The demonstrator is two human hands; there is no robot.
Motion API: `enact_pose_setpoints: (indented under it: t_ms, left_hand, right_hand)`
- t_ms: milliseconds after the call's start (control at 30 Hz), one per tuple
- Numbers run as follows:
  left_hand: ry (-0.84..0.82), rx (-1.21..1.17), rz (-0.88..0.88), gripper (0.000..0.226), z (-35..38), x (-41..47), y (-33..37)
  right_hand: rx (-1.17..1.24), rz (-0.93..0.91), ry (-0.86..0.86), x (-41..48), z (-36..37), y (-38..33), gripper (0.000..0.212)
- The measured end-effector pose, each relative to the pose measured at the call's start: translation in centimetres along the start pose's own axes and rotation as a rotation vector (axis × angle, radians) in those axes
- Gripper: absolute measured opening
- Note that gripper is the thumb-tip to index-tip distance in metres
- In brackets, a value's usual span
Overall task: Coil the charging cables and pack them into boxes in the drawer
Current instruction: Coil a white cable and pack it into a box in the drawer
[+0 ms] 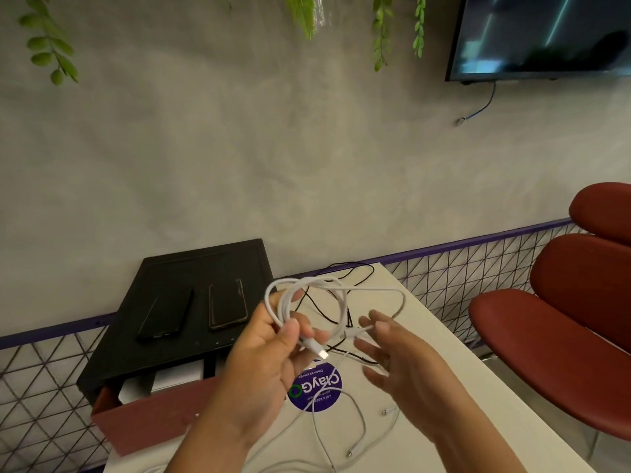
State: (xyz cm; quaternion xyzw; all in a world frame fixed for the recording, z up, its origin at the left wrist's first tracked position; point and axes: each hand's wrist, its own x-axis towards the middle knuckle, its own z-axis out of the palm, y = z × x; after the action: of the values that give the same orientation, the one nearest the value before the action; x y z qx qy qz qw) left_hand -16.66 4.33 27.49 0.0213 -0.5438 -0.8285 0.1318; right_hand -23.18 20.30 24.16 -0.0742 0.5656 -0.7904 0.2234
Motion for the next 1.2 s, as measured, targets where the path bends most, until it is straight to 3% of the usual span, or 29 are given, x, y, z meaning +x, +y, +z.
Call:
enact_pose_setpoints:
  t_ms: [67,167,300,367,500,567,667,733,867,933,1000,1200]
  left_hand:
    - [-0.005,0.057,-0.032,0.028,0.5,-0.1,-0.7]
    - [0.026,0.102,-0.075,0.026,1.3,-0.2,-1.5]
    - [0.066,0.200,-0.085,0.019,1.6,-0.3,-2.3]
    - [0.058,0.307,-0.084,0.016,1.5,-0.4,-2.5]
    - [0.131,0.535,0.016,0.010,1.1,-0.4,-2.3]
    - [0.195,0.739,0.169,0.004,0.7,-0.1,-2.2]
    - [0.162,0.844,0.339,0.030,0.5,-0.1,-2.0]
    - [-0.013,0.779,0.283,0.029,0.3,0.0,-1.5]
    - [-0.288,0.405,-0.059,0.019,-0.8,0.3,-0.5]
    - [-0.240,0.206,-0.151,0.020,-0.8,0.3,-0.6]
    - [-0.111,0.135,-0.112,0.031,-0.7,0.4,-1.4]
    - [0.056,0.434,0.133,0.034,-0.4,1.0,-2.7]
  right_hand:
    - [0.175,0.011,-0.080,-0.1,0.8,-0.2,0.067]
    - [0.234,-0.025,-0.136,-0.6,2.2,0.0,0.047]
    - [0.061,-0.099,0.070,-0.2,3.3,0.8,0.041]
    - [-0.024,-0.109,0.145,-0.1,3.6,0.8,0.022]
    - [-0.194,-0.117,0.181,0.0,3.4,0.7,0.006]
    - [-0.282,-0.082,0.159,0.0,3.4,0.7,0.012]
    - [-0.364,-0.042,0.065,-0.3,3.7,0.4,0.022]
    - [-0.415,-0.050,0.001,-0.5,3.7,0.1,0.017]
    - [-0.419,-0.012,-0.165,-0.8,2.9,-0.5,0.022]
    - [-0.433,-0.012,-0.191,-0.9,2.8,-0.5,0.030]
    - [-0.488,-0.025,-0.147,-0.7,2.8,-0.4,0.041]
    - [-0.781,-0.040,0.001,-0.9,3.4,-0.1,0.041]
